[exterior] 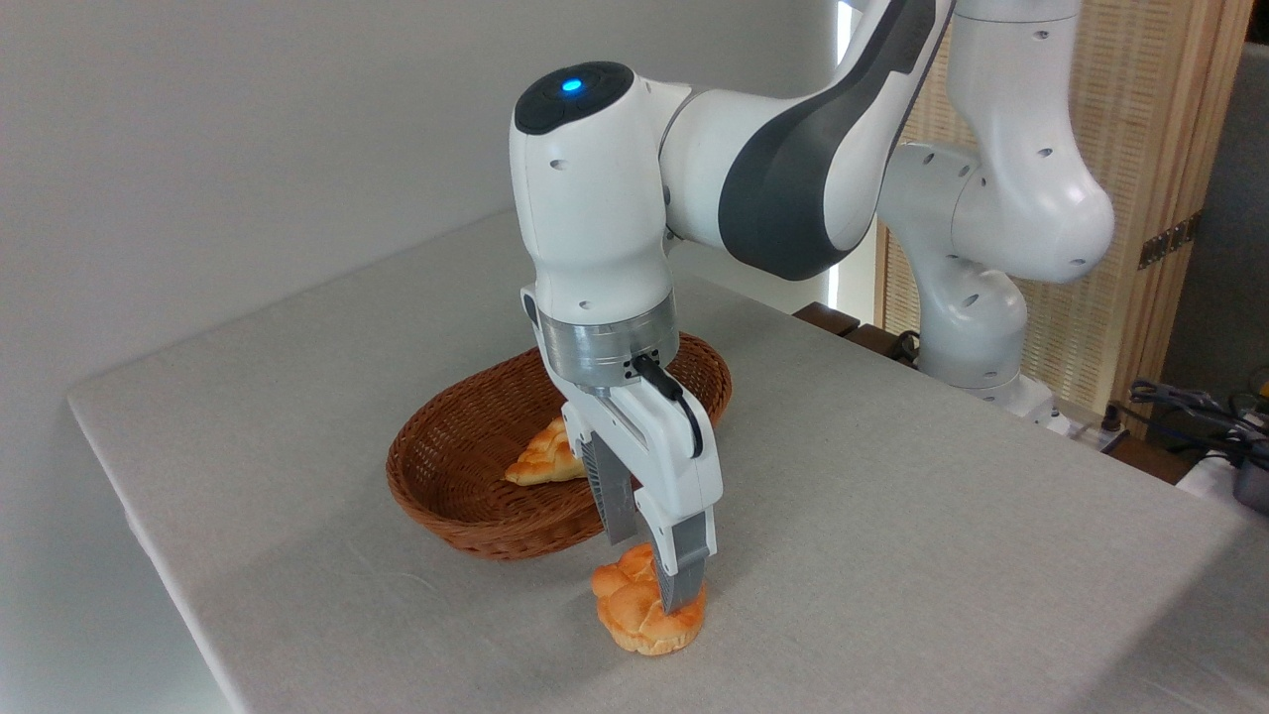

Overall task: Put bread into the basket
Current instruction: 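Close the gripper on the round bun and lift it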

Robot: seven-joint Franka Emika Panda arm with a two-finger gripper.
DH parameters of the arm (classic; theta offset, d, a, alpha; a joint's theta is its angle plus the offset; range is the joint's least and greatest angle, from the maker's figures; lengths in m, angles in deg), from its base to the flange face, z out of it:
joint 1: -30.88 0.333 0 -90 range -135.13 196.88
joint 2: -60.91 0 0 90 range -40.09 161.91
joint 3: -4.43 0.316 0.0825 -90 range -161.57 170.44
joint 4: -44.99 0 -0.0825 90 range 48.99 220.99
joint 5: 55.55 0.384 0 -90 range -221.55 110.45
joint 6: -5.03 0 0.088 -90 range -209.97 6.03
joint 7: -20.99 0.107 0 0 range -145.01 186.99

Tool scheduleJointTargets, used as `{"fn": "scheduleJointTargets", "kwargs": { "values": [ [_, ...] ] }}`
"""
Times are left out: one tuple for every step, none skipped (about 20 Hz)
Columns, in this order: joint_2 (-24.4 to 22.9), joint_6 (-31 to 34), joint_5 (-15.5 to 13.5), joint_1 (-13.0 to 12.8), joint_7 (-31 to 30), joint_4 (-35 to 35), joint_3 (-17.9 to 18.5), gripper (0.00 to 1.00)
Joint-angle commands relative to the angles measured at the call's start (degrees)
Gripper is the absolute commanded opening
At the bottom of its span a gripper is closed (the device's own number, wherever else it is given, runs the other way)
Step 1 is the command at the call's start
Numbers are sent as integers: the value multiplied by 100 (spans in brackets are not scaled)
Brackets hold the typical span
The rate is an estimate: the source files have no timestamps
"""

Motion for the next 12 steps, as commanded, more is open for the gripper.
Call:
{"fn": "scheduleJointTargets", "kwargs": {
  "values": [
    [-56,-142,2,-43,163,125,61,100],
    [-39,-142,2,-51,163,134,61,100],
    [-39,-177,20,-51,163,168,61,100],
    [-39,-256,151,-51,163,204,61,100],
    [-39,-335,274,-51,163,265,61,99],
    [-39,-396,301,-51,128,309,61,97],
    [-39,-467,301,-51,84,309,61,89],
    [-47,-511,301,-51,75,309,61,86],
    [-56,-511,301,-51,75,309,61,83],
    [-56,-511,301,-51,75,309,61,75],
    [-56,-511,301,-51,66,309,61,65],
    [-48,-511,301,-51,66,309,61,55]
  ]
}}
